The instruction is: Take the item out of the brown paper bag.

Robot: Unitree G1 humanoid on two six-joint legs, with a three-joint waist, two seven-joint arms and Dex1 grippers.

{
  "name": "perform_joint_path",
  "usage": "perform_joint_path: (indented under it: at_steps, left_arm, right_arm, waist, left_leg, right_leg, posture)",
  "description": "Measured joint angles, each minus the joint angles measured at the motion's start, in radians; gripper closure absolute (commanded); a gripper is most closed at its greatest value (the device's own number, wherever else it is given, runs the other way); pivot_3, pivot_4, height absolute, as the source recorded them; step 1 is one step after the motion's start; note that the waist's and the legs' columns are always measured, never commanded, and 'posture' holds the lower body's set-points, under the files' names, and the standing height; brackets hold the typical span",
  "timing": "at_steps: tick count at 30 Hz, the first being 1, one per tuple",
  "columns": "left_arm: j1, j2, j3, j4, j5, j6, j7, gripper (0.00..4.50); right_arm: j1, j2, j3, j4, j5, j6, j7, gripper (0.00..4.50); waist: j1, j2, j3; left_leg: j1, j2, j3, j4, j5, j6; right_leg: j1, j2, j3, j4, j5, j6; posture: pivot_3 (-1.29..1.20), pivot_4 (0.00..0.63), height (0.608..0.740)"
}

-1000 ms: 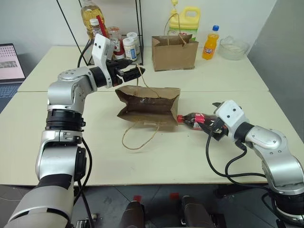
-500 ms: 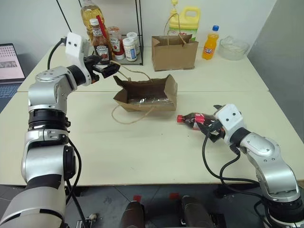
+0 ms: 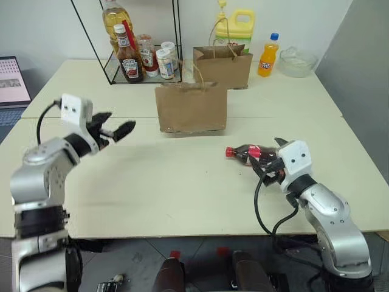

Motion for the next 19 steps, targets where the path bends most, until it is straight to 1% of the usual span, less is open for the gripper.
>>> perform_joint_path:
  at_steps: [3,5,7,10,14,17,19]
  left_arm:
    - [0.152,-0.043,0.019,-0.073,0.030,-0.028,0.067,0.02]
    - [0.271,-0.078,0.020,-0.136,0.056,-0.060,0.105,0.02]
    - [0.358,-0.126,0.014,-0.187,0.064,-0.060,0.135,0.02]
    - [0.463,-0.195,-0.038,-0.286,0.082,-0.059,0.182,0.02]
    - [0.516,-0.306,-0.123,-0.374,0.104,-0.058,0.258,0.02]
    - [0.533,-0.355,-0.164,-0.412,0.124,-0.060,0.303,0.02]
    - [0.549,-0.368,-0.184,-0.434,0.136,-0.060,0.324,0.02]
  right_arm:
    - [0.069,0.046,0.007,-0.036,-0.005,-0.008,-0.050,0.00]
    - [0.149,0.084,0.024,-0.069,-0.014,-0.028,-0.092,0.00]
    - [0.218,0.110,0.043,-0.078,-0.021,-0.037,-0.124,0.00]
    - [0.295,0.175,0.045,-0.082,-0.029,-0.039,-0.183,0.00]
    - [0.340,0.246,0.044,-0.098,-0.038,-0.036,-0.246,0.00]
    - [0.346,0.270,0.043,-0.102,-0.039,-0.036,-0.269,0.00]
    - [0.346,0.284,0.044,-0.102,-0.038,-0.036,-0.278,0.00]
  waist:
    - [0.002,0.000,0.000]
    - [0.002,-0.001,-0.001]
    - [0.005,-0.002,-0.001]
    - [0.006,-0.003,-0.003]
    - [0.006,-0.003,-0.004]
    - [0.004,-0.004,-0.006]
    - [0.004,-0.003,-0.007]
  left_leg:
    - [0.000,0.000,0.000,0.000,0.000,0.000]
    - [0.000,0.000,0.000,0.000,0.000,0.000]
    - [0.000,0.000,0.000,0.000,0.000,0.000]
    - [0.001,0.000,0.001,0.000,0.000,0.000]
    - [0.002,0.000,0.000,0.000,0.000,0.000]
    - [0.002,0.000,0.000,0.000,0.000,0.000]
    - [0.002,0.000,0.000,-0.001,0.000,0.000]
  right_leg:
    - [0.000,0.000,0.000,0.000,0.000,0.000]
    - [0.001,-0.001,0.000,0.000,-0.001,-0.001]
    - [0.001,-0.001,0.000,-0.001,-0.001,-0.001]
    - [0.001,-0.001,0.000,-0.001,-0.001,-0.001]
    - [0.002,-0.001,0.000,-0.001,-0.001,-0.001]
    - [0.002,-0.001,0.000,-0.001,-0.001,-0.001]
    - [0.002,-0.001,0.000,-0.001,-0.001,-0.001]
  posture:
    - [0.00,0.150,0.740]
    - [0.00,0.150,0.740]
    - [0.00,0.150,0.740]
    - [0.00,0.150,0.740]
    - [0.00,0.150,0.740]
    - [0.00,0.150,0.740]
    - [0.00,0.150,0.740]
